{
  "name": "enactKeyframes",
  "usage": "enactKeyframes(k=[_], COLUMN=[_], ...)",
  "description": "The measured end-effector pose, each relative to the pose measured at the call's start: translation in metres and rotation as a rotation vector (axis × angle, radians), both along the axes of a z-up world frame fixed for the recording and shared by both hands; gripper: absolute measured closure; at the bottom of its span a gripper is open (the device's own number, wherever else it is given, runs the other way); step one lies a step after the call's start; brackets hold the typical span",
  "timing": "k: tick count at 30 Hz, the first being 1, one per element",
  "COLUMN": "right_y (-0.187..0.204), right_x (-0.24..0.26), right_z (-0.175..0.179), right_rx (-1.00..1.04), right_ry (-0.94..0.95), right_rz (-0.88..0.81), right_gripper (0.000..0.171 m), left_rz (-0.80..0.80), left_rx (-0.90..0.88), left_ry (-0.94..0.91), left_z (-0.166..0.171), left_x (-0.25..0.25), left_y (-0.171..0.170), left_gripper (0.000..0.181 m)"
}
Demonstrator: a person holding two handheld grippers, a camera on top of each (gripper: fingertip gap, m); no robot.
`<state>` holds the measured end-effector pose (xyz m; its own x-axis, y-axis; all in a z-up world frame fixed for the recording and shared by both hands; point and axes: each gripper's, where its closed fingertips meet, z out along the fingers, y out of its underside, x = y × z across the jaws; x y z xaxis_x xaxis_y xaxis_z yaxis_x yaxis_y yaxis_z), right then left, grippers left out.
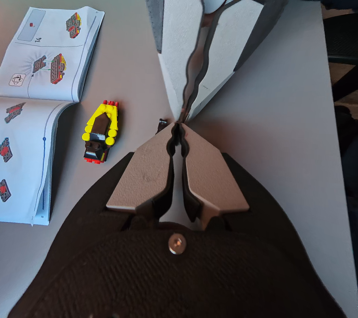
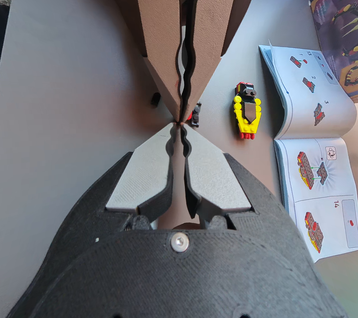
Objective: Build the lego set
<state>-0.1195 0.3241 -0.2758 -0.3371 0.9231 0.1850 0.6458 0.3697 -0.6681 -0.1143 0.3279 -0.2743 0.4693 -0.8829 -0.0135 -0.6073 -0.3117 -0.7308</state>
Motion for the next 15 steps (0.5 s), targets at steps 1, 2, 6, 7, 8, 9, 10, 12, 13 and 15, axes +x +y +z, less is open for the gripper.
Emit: enactKeyframes(k=[1,2,6,7,8,9,10,12,13,15], right_y=[-0.001,0.0,0.003,0.004,0.003,0.002,0.002,0.001,0.002,0.004], right_x=[0.0,0.0,0.001,0.001,0.001,0.001,0.0,-0.001,-0.001,0.0], right_z=[0.001,0.001,0.003,0.004,0.005,0.006,0.007,0.008,0.007,0.004], right_rx=[-0.003,-0.003,-0.001,-0.003,-0.01,-0.017,-0.02,-0.021,-0.016,-0.015], right_ry=[0.003,0.007,0.015,0.02,0.025,0.031,0.038,0.041,0.039,0.031], right_rz=[0.002,0.0,-0.014,-0.017,-0.016,-0.014,-0.012,-0.012,-0.015,-0.024], right_gripper=[0.171,0.171,0.168,0.168,0.168,0.168,0.168,0.169,0.169,0.168], left_rz=[0.001,0.001,0.004,0.008,0.014,0.021,0.031,0.041,0.044,0.034], left_rx=[0.0,0.0,-0.012,-0.023,-0.028,-0.026,-0.025,-0.03,-0.03,-0.029], left_ry=[0.005,0.002,-0.016,-0.021,-0.025,-0.027,-0.028,-0.033,-0.039,-0.103], left_z=[-0.001,-0.001,-0.001,-0.001,-0.001,-0.001,-0.001,-0.001,0.0,0.01], left_x=[-0.001,-0.001,0.0,-0.001,-0.001,-0.002,-0.004,-0.006,-0.007,-0.004], left_y=[0.001,0.001,0.001,0.001,0.002,0.003,0.005,0.006,0.007,0.006], left_gripper=[0.181,0.181,0.181,0.181,0.181,0.181,0.181,0.181,0.181,0.181])
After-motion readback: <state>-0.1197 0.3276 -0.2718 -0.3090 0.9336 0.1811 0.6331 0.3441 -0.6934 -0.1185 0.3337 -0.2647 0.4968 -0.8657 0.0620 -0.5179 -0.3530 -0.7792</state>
